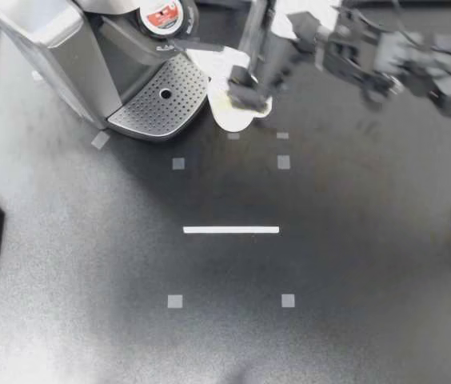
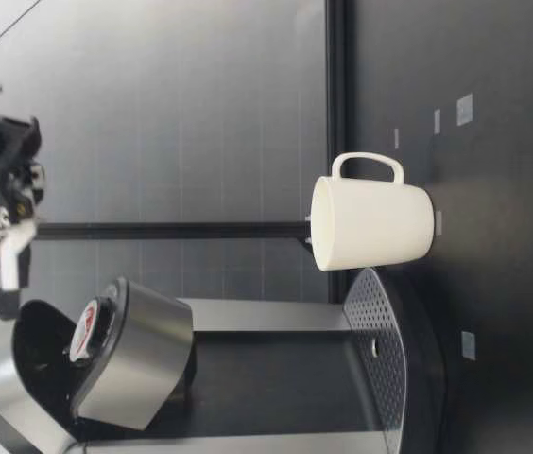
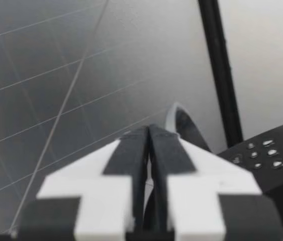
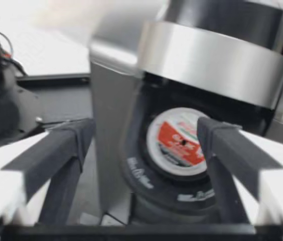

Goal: Place the coffee capsule inside the capsule container, then place the cup onto the center of the cup tray.

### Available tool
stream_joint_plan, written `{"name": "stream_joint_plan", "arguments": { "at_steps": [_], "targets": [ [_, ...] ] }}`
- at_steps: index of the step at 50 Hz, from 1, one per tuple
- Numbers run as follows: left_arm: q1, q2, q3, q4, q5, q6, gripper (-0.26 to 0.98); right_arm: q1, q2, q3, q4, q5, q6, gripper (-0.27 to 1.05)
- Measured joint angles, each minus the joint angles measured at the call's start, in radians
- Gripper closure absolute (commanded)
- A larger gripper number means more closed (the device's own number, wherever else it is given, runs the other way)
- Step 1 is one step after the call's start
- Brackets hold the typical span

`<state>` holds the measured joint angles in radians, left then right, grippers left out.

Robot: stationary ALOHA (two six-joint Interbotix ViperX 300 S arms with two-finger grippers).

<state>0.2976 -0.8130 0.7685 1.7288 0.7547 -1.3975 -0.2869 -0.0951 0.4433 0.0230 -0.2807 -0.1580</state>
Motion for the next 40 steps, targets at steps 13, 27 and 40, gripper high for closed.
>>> {"name": "stream_joint_plan", "arguments": {
  "at_steps": [13, 27, 40],
  "targets": [
    [0.0, 0.035, 0.012, 0.003, 0.08, -0.002, 0.61, 0.06, -0.11, 0.141, 0.018, -0.153, 0.052, 0.02],
    [0.002, 0.06, 0.031, 0.003, 0.13, -0.023, 0.61, 0.061, -0.17, 0.272, 0.018, -0.319, 0.144, 0.18],
    [0.038, 0.107, 0.046, 0.002, 0.118, -0.089, 0.61, 0.083, -0.202, 0.319, 0.018, -0.368, 0.153, 0.18]
  ]
}}
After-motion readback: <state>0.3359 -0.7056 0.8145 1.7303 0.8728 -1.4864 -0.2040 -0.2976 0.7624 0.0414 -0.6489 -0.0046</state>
